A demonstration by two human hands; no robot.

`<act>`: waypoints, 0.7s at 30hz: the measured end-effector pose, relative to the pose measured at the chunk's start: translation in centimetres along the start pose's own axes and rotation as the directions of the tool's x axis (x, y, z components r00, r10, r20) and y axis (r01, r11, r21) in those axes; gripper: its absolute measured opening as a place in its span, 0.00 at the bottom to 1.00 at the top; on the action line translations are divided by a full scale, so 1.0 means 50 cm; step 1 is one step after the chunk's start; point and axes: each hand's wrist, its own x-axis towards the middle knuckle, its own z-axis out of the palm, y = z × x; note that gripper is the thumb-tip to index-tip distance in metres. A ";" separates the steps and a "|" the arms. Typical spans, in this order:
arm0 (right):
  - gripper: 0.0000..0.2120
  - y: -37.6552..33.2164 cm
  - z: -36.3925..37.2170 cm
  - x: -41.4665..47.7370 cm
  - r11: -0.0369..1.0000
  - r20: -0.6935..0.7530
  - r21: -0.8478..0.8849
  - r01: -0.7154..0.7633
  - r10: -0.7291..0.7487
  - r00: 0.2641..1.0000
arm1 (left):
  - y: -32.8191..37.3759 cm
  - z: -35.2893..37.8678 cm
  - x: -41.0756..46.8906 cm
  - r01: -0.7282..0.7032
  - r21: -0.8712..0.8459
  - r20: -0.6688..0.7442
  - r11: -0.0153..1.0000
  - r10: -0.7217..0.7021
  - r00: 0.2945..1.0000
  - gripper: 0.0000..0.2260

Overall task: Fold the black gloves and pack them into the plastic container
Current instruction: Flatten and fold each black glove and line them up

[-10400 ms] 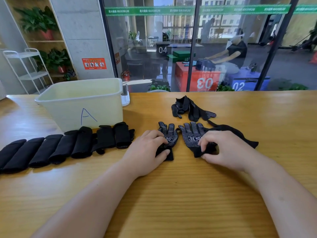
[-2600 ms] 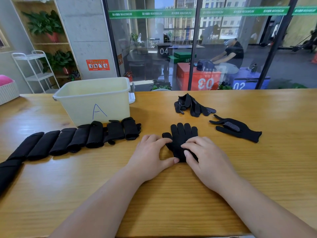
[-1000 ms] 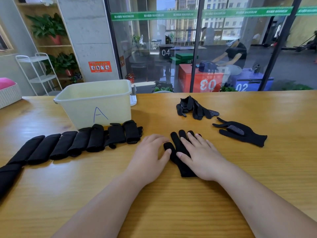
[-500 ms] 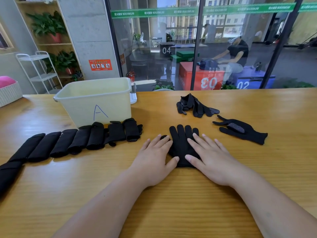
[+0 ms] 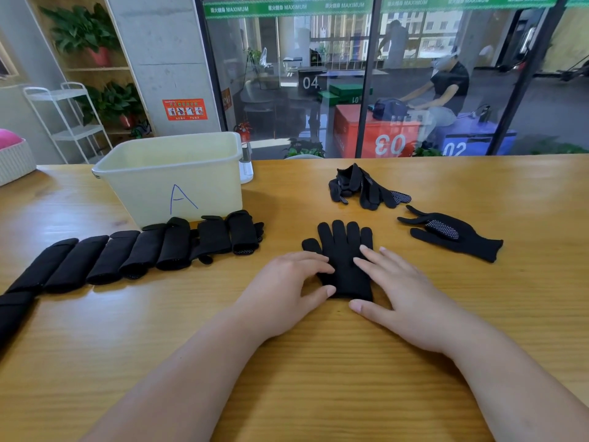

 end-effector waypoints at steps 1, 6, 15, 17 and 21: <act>0.38 0.004 -0.004 0.001 0.999 -0.048 0.037 0.029 -0.027 0.998 | 0.000 -0.001 0.000 -0.004 -0.004 -0.017 1.000 0.004 1.000 0.16; 0.16 0.008 -0.014 0.000 0.988 -0.243 0.067 0.140 -0.120 0.963 | -0.008 -0.005 -0.002 -0.018 -0.092 -0.096 0.996 0.009 0.995 0.07; 0.12 -0.001 -0.001 0.007 0.994 -0.266 0.001 0.108 -0.103 0.959 | -0.002 0.002 0.002 -0.029 -0.023 -0.029 0.999 0.028 0.999 0.06; 0.11 -0.002 -0.002 0.006 0.994 -0.286 -0.008 0.107 -0.105 0.953 | -0.001 0.001 0.002 -0.029 0.009 -0.040 1.000 0.029 0.999 0.05; 0.10 -0.004 -0.003 0.006 0.995 -0.290 -0.026 0.093 -0.097 0.952 | 0.000 -0.002 0.002 -0.018 0.031 -0.054 0.999 0.020 0.998 0.04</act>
